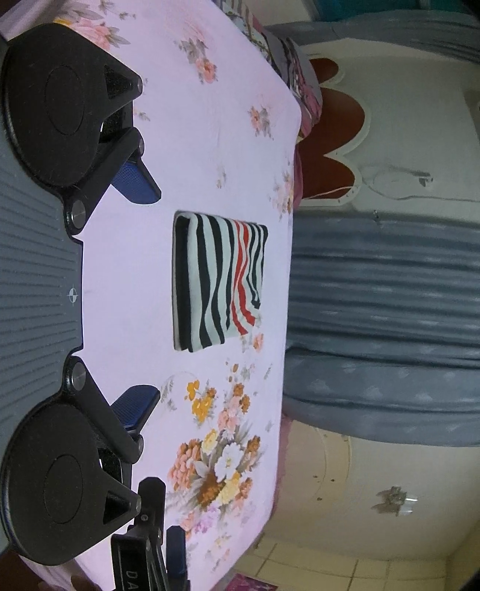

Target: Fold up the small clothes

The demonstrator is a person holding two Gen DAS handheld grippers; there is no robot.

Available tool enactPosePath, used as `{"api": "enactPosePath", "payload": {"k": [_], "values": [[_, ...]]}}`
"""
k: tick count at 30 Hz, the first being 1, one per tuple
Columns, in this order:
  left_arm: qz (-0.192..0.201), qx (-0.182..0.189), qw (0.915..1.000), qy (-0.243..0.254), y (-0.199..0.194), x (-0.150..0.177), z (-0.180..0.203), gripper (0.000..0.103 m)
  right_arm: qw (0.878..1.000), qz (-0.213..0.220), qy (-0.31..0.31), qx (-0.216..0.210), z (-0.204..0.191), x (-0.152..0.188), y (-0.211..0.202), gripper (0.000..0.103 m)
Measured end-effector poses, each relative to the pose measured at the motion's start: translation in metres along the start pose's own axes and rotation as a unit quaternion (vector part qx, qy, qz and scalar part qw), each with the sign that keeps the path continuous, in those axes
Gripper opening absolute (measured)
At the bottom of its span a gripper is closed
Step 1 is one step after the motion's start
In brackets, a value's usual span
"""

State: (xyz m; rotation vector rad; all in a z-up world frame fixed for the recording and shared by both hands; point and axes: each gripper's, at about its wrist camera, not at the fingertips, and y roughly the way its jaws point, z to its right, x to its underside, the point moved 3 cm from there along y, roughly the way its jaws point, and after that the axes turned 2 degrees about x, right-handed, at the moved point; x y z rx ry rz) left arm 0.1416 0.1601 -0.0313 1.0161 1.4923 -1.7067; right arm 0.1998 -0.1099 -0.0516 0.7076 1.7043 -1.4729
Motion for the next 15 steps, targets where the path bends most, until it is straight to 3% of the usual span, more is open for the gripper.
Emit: {"api": "enactPosePath", "payload": {"k": [15], "values": [[0.024,0.0,0.9997,0.002,-0.031,0.001,0.002,0.103,1.0,0.022,0.018,0.003,-0.002,-0.006,-0.032,0.102]]}}
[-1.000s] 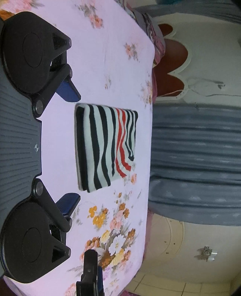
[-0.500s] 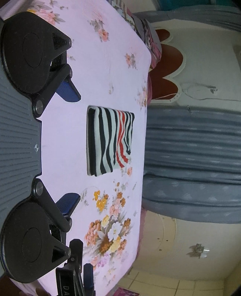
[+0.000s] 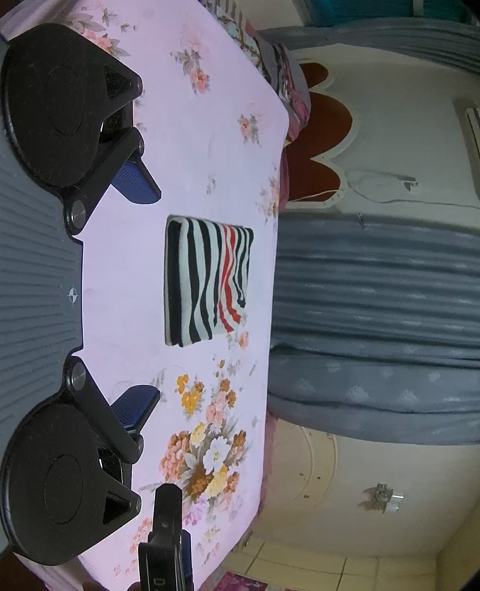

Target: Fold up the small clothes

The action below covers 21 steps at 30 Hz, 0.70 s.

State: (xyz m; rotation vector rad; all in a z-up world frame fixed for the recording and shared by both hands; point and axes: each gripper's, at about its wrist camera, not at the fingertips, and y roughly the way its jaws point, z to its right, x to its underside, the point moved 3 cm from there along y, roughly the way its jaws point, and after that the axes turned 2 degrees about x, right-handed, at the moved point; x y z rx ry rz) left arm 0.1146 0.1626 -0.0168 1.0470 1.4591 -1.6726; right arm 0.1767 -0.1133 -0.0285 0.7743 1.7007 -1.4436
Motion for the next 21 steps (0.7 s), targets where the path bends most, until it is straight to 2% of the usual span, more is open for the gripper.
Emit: {"api": "enactPosePath", "payload": {"k": [21], "values": [[0.005,0.001,1.0,0.003,-0.0067,0.0002,0.0041,0.103,1.0,-0.002,-0.002,0.003,-0.0009,0.0055,-0.0025,0.102]]}}
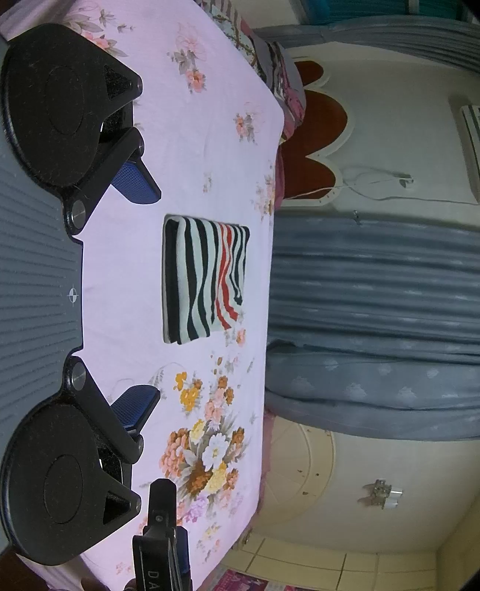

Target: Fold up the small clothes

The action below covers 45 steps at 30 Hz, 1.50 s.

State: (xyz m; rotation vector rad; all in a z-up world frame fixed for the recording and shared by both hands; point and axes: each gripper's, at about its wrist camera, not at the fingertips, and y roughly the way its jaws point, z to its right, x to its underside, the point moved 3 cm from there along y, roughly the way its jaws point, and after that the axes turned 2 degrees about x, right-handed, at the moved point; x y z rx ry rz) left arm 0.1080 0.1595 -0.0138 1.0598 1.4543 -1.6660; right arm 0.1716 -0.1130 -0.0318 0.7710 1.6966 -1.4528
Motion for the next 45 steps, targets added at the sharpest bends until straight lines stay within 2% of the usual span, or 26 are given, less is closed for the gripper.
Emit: {"api": "enactPosePath", "payload": {"k": [45], "values": [[0.007,0.002,1.0,0.004,0.0075,-0.0054,-0.0065,0.103,1.0,0.003,-0.007,-0.004,-0.0026,-0.0058,0.0052,0.102]]}}
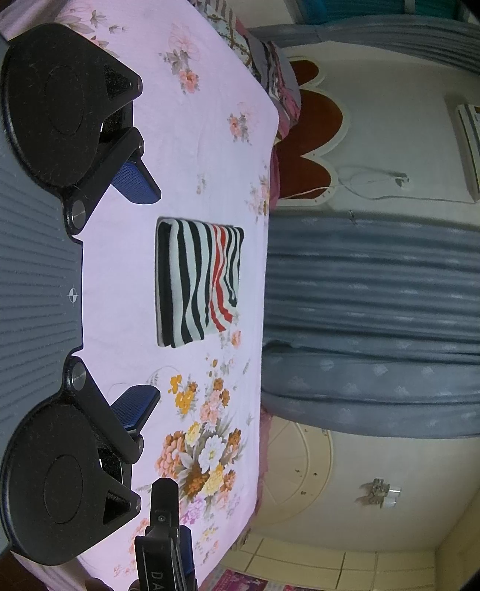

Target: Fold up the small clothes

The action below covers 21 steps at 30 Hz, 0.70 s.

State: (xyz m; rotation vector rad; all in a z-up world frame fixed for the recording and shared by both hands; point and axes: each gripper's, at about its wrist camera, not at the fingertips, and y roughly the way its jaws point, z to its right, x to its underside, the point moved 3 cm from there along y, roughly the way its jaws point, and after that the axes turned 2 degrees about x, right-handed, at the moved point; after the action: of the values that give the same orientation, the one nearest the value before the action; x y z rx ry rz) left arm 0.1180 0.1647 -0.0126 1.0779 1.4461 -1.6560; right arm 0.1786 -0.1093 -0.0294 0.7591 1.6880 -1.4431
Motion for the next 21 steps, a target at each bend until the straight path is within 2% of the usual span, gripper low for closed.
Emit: {"api": "enactPosePath", "payload": {"k": [21], "values": [[0.007,-0.002,1.0,0.003,0.0015,0.0011,-0.0028,0.103,1.0,0.002,-0.012,-0.004,0.0067,-0.0048,0.0009,0.102]]}}
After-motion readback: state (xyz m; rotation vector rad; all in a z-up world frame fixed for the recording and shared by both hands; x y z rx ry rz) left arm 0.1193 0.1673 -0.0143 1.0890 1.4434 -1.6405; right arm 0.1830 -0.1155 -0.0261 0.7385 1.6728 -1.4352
